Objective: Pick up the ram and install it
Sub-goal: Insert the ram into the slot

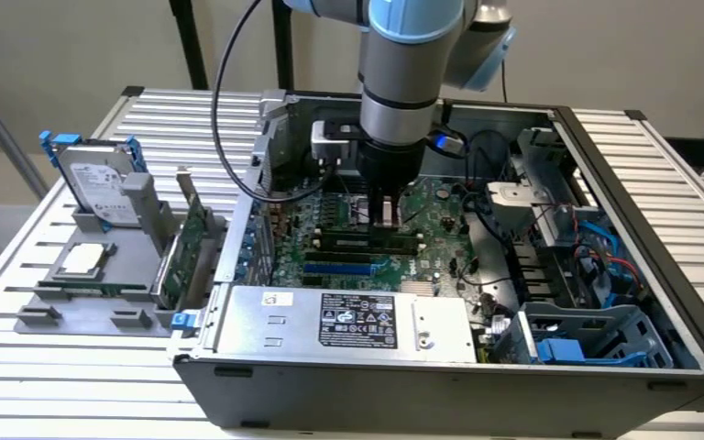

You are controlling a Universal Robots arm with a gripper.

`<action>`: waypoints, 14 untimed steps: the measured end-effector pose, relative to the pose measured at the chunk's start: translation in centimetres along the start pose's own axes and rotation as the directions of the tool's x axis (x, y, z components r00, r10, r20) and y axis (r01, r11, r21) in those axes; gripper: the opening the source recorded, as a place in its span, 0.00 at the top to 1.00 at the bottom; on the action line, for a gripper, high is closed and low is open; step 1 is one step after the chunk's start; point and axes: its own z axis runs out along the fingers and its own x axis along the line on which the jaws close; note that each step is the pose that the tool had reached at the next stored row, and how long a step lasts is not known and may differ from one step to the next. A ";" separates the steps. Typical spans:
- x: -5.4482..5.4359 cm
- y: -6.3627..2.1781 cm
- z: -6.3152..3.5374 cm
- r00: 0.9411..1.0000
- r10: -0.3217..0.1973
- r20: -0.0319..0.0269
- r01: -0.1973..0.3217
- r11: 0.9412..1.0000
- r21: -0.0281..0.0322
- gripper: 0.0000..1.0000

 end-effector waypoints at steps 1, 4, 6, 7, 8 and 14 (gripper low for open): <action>0.0 0.04 -0.22 1.000 0.000 0.001 0.000 1.000 0.000 0.00; 0.0 0.14 -0.99 1.000 0.000 0.004 0.000 1.000 0.000 0.00; 0.0 0.17 -1.53 1.000 0.000 0.004 0.000 1.000 -0.001 0.00; 0.0 0.17 -1.73 1.000 0.000 0.004 0.000 1.000 -0.001 1.00; 0.0 0.18 -1.82 1.000 0.000 0.004 0.000 1.000 -0.001 1.00; 0.0 0.18 -1.84 1.000 0.000 0.006 0.000 1.000 -0.001 1.00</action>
